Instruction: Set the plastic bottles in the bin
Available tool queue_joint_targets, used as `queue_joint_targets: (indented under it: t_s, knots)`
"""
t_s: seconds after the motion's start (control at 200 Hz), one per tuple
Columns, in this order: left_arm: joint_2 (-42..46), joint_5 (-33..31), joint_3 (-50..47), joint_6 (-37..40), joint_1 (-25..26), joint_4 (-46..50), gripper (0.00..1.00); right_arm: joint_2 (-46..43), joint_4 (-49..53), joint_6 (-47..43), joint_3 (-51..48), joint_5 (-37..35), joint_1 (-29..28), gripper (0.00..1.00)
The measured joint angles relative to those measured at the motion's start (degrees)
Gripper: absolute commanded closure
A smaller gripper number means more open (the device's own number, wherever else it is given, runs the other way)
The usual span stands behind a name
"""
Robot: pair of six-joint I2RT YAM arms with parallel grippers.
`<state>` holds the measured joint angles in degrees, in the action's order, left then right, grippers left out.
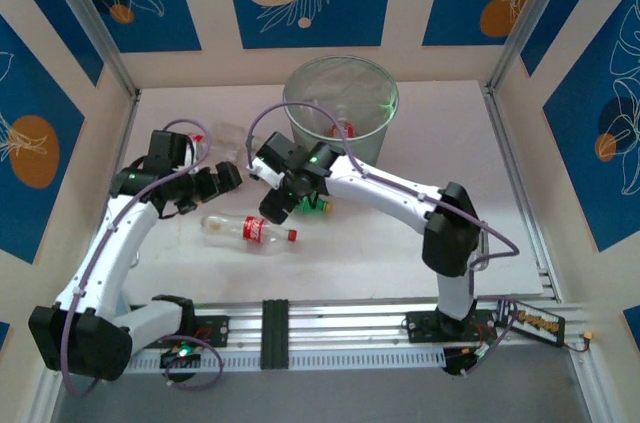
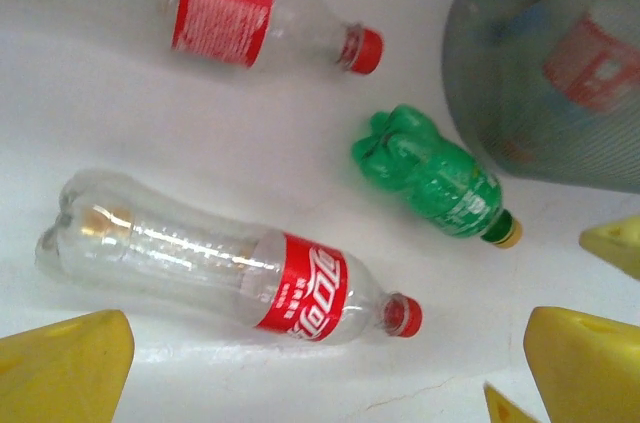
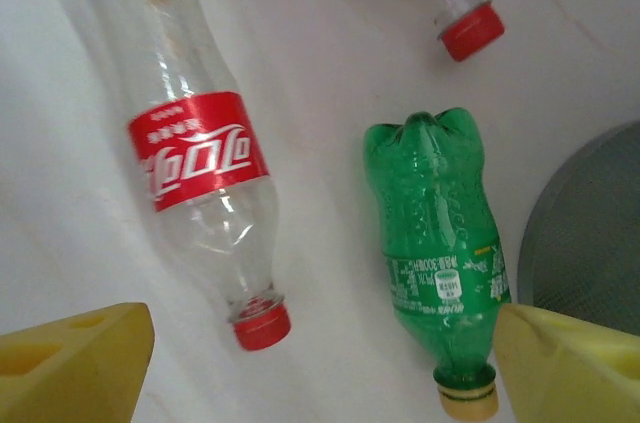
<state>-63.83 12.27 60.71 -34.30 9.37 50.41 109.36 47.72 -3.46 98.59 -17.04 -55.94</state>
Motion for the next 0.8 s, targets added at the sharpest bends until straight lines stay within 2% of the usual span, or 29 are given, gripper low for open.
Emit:
queue_joint_targets:
  t_s: [0.315, 0.8]
  knots:
    - [3.3, -2.4, -7.6, -7.1, -0.2, -0.7, 0.0, 8.9, -4.7, -1.3, 0.0, -3.3, 2.3, 0.08]
    - [3.2, -2.5, -18.3, -16.5, -0.9, -9.6, 0.0, 15.1, -8.9, -3.6, 0.4, -3.8, 4.6, 0.09]
